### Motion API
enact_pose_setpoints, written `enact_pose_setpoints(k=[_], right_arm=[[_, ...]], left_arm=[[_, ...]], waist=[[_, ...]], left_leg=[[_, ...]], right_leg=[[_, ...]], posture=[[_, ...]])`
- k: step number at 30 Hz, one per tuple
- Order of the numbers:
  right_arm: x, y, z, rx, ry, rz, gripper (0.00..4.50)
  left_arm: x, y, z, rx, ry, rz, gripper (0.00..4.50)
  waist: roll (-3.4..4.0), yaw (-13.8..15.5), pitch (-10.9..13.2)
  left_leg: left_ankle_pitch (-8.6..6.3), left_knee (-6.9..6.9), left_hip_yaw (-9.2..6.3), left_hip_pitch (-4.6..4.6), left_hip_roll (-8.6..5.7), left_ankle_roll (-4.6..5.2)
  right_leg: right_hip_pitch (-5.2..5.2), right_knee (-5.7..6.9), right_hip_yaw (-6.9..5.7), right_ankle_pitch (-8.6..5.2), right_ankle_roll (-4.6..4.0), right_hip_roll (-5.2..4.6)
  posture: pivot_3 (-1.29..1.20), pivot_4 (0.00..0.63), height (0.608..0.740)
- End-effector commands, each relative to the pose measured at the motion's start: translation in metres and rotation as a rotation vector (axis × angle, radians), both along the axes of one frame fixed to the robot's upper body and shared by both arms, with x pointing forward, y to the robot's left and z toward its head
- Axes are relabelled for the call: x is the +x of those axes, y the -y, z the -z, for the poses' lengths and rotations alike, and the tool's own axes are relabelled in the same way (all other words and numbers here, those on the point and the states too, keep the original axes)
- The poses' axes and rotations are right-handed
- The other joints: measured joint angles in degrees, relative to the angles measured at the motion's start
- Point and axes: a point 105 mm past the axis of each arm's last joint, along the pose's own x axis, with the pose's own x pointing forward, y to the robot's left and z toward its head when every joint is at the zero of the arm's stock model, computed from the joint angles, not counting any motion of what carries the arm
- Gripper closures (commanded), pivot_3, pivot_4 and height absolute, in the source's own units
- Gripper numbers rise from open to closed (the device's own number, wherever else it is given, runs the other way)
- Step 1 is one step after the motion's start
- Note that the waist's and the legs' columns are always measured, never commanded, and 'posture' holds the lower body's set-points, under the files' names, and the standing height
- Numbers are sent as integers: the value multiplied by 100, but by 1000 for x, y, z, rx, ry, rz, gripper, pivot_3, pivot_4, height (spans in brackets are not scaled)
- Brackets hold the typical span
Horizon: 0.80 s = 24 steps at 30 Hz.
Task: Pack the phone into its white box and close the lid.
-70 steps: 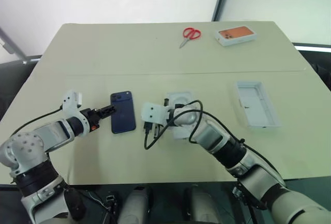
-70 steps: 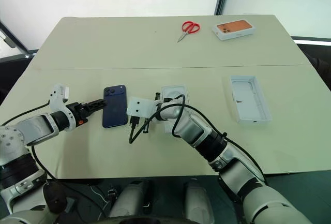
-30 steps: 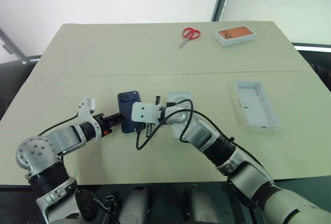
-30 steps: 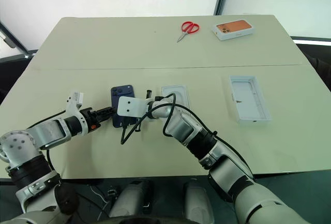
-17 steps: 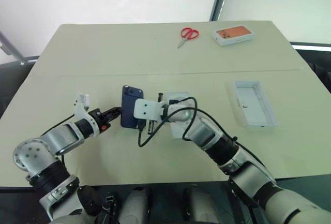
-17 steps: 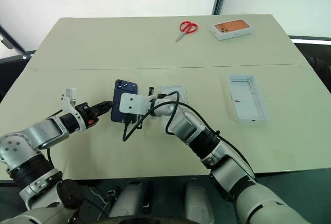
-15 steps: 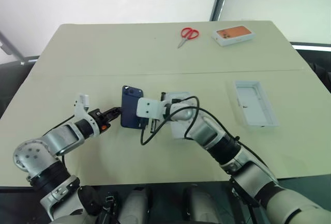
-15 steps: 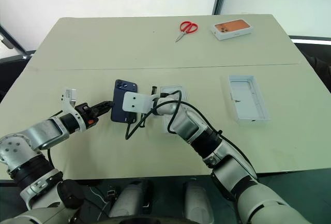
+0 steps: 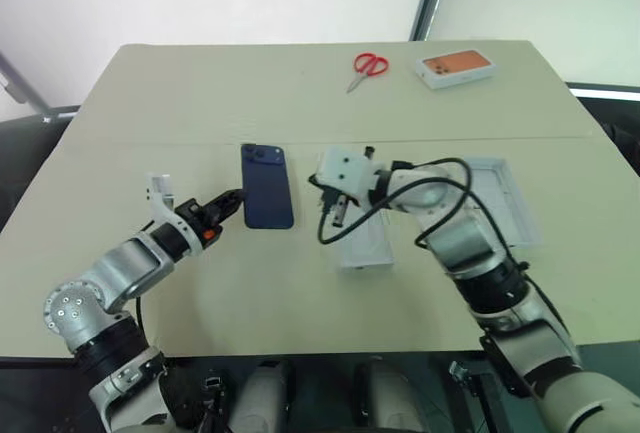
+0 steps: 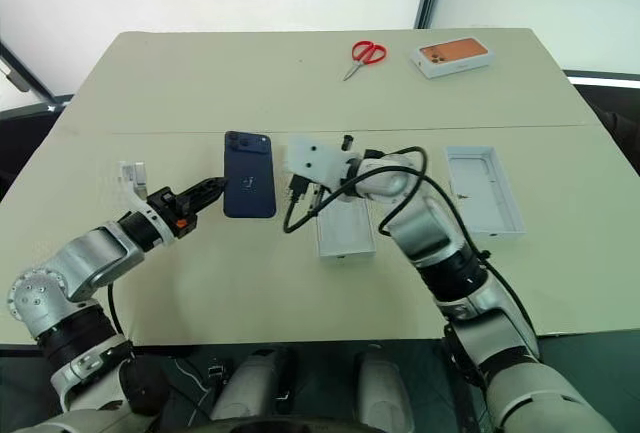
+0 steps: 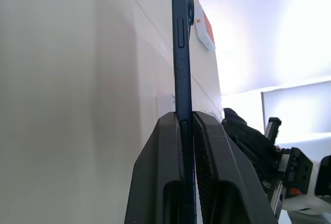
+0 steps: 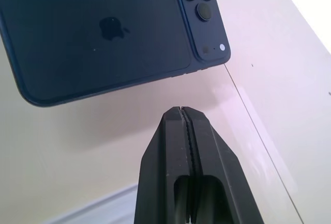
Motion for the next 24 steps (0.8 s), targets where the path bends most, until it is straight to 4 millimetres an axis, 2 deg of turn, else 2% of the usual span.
enact_pose_setpoints(k=[1,2,6,10,16,24], right_arm=[[-9,25,-18,17,21,4,4500],[-10,32,-18,9,15,10,4500],[-17,85,-5,-79,-40,84,4500],[-18,109,1,-118,-55,154,4500],[-18,120,3,-120,-53,201,4500],[-18,118,7,-121,-57,198,4500]], left_arm=[[-6,26,-27,-51,74,84,4471],[-7,32,-27,-57,65,101,4471],[-13,84,-20,-46,-18,218,4471],[-14,111,-11,12,-75,243,4471],[-11,127,-6,40,-126,220,4471],[-9,124,-2,94,-124,204,4471]], waist=[[0,-3,0],[0,9,0],[0,79,0],[1,70,1],[1,58,1],[1,117,1]], left_leg=[[0,1,1,0,-1,0],[0,1,1,0,-3,1],[-2,4,1,0,-4,4],[-5,6,11,3,-5,10],[-4,5,11,4,4,10],[-4,8,11,2,-1,10]], right_leg=[[1,-1,1,0,0,-1],[2,-2,1,0,0,-3],[9,-10,2,0,0,-4],[12,-11,6,0,0,-4],[11,-9,6,0,-1,4],[14,-11,6,-1,-1,2]], posture=[[0,150,697],[0,150,697],[0,150,697],[0,150,697],[0,150,697],[0,150,697]])
